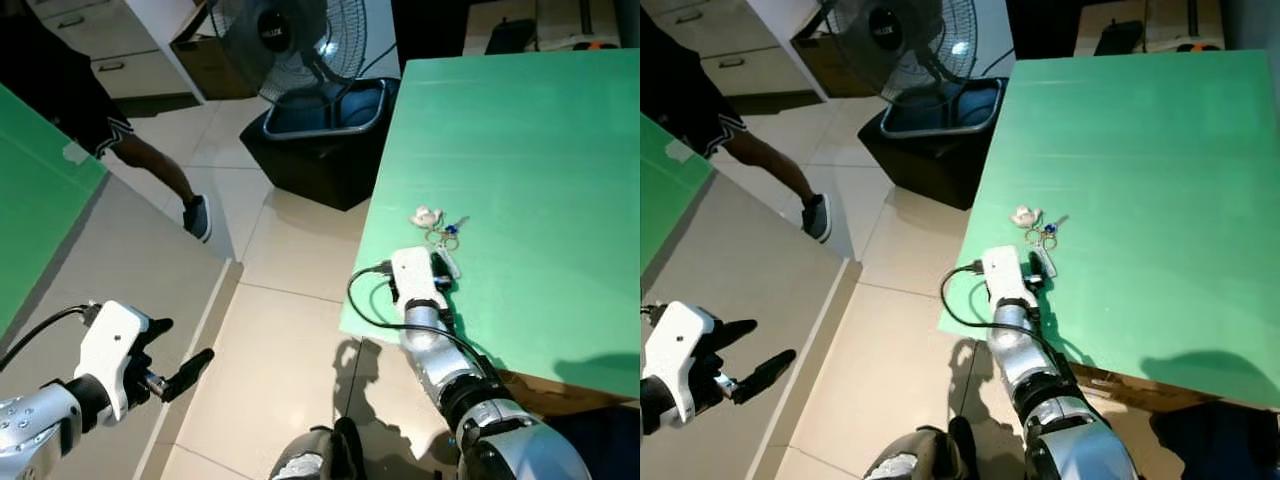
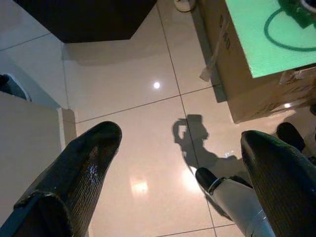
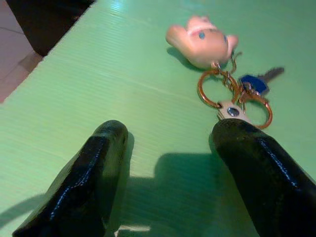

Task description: Hang keys on a hook

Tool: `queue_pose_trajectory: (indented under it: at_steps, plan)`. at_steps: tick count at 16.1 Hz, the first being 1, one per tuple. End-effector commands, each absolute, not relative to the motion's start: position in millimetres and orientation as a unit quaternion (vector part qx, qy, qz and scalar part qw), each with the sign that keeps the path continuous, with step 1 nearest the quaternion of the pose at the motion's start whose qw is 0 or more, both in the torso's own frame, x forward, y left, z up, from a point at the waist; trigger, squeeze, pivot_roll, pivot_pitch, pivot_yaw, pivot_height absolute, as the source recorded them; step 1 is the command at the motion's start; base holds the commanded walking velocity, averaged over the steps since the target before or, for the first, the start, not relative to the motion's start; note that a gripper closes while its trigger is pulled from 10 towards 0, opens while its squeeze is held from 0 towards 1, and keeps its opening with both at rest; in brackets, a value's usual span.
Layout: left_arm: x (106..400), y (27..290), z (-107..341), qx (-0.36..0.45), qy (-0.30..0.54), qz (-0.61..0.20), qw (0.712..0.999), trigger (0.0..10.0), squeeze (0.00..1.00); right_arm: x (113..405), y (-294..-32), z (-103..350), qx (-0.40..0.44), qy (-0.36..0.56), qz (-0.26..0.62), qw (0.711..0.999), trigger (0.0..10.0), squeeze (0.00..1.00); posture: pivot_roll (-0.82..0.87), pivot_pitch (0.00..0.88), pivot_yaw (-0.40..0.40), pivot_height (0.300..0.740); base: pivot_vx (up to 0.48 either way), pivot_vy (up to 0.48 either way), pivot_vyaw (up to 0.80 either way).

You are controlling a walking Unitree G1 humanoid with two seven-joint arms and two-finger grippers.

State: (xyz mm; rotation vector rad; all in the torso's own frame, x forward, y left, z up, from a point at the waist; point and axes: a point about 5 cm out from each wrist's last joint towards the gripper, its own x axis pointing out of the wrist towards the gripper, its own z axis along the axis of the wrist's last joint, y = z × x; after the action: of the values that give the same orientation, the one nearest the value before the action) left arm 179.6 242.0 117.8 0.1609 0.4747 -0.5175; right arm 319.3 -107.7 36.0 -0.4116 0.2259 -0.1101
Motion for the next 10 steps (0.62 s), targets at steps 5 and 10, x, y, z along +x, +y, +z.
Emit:
queue_pose_trajectory:
  at_steps: [5, 10]
  plan:
    - [177, 237, 107, 0.066, 0.250, -0.250, 0.933, 10.0, 0.00, 318, -92, 39, -0.248, 0.074, -0.026, 0.966, 10.0, 0.00, 0.04, 0.259, 0.347, 0.740, 0.000, 0.000, 0.00]
    - [177, 236, 102, 0.060, 0.253, -0.244, 0.934, 10.0, 0.00, 313, -107, 33, -0.311, 0.071, -0.069, 0.945, 10.0, 0.00, 0.03, 0.264, 0.337, 0.740, 0.000, 0.000, 0.00]
